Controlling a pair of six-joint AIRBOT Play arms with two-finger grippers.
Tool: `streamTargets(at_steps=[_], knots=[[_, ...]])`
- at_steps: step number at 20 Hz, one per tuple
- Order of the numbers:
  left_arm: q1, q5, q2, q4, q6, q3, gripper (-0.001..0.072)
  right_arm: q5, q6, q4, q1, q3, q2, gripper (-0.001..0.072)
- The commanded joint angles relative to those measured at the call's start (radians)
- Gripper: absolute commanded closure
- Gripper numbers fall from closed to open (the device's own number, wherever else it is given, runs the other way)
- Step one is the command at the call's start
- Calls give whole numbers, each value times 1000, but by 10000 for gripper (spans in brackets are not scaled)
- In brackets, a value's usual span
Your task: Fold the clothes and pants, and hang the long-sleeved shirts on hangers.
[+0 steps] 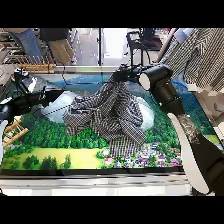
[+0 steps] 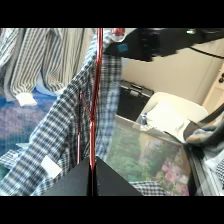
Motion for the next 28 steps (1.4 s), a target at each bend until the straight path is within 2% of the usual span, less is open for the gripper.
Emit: streamTargets(at_steps=[1,5,9,13,14,15,16,17,18,20,22,26,28], knots=[[-48,31,-3,-4,1,1,697,35,-12,16,71,1,26,686],[-72,96,5,-108,1,1,699,266,-11,16,225,1,115,686],[-81,80,48,-127,1,3,698,337,-14,16,340,1,180,685],[-114,-11,53,-129,11,3,697,328,-287,114,356,1,191,677],[-120,-26,53,-151,43,3,697,335,-381,112,356,1,195,567],[-126,-37,53,-181,76,3,697,343,-514,115,356,1,201,509],[-133,-43,53,-219,101,2,697,356,-701,113,356,1,213,465],[-142,-44,53,-256,121,2,697,360,-851,95,352,1,227,339],[-150,-44,53,-279,138,2,697,345,-918,43,340,1,246,252],[-161,-44,53,-282,150,2,697,311,-921,-95,285,1,286,186],[-166,-44,53,-279,150,2,697,289,-951,-179,194,0,299,182],[-167,-44,53,-279,150,2,697,10,-1170,-158,66,-101,246,130],[-167,-43,53,-278,150,2,697,-117,-1229,-147,64,-111,180,151]])
